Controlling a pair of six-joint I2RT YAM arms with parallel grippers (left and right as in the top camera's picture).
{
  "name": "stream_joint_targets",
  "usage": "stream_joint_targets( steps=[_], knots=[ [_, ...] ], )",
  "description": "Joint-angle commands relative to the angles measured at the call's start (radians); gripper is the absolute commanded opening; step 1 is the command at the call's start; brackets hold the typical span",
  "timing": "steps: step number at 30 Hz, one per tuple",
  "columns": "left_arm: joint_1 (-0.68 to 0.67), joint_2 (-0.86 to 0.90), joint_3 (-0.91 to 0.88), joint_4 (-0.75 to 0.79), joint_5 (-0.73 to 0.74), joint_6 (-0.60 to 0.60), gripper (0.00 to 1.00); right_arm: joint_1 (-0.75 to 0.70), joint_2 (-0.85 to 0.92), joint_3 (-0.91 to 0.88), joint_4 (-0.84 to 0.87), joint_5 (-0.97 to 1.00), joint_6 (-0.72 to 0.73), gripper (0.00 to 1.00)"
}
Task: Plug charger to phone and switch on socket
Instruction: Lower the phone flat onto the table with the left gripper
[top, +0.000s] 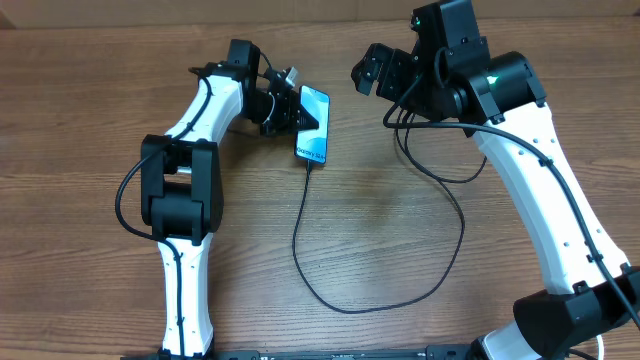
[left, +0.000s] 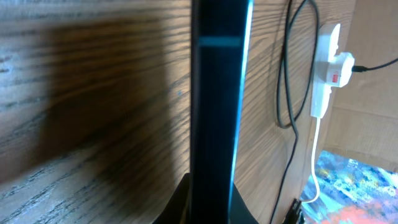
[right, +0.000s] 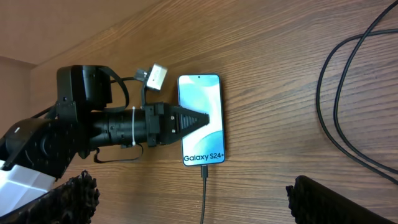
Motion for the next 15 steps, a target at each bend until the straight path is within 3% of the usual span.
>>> stream_joint_targets(
  steps=[1,15],
  knots=[
    [-0.006,-0.012,-0.023,0.017,0.014,-0.029,0.04,-0.002,-0.002,0.024,0.001,-0.009,0.003,0.99],
    [-0.006,-0.012,-0.031,0.01,-0.006,-0.029,0.06,-0.002,-0.002,0.024,-0.014,-0.009,0.003,0.99]
  ],
)
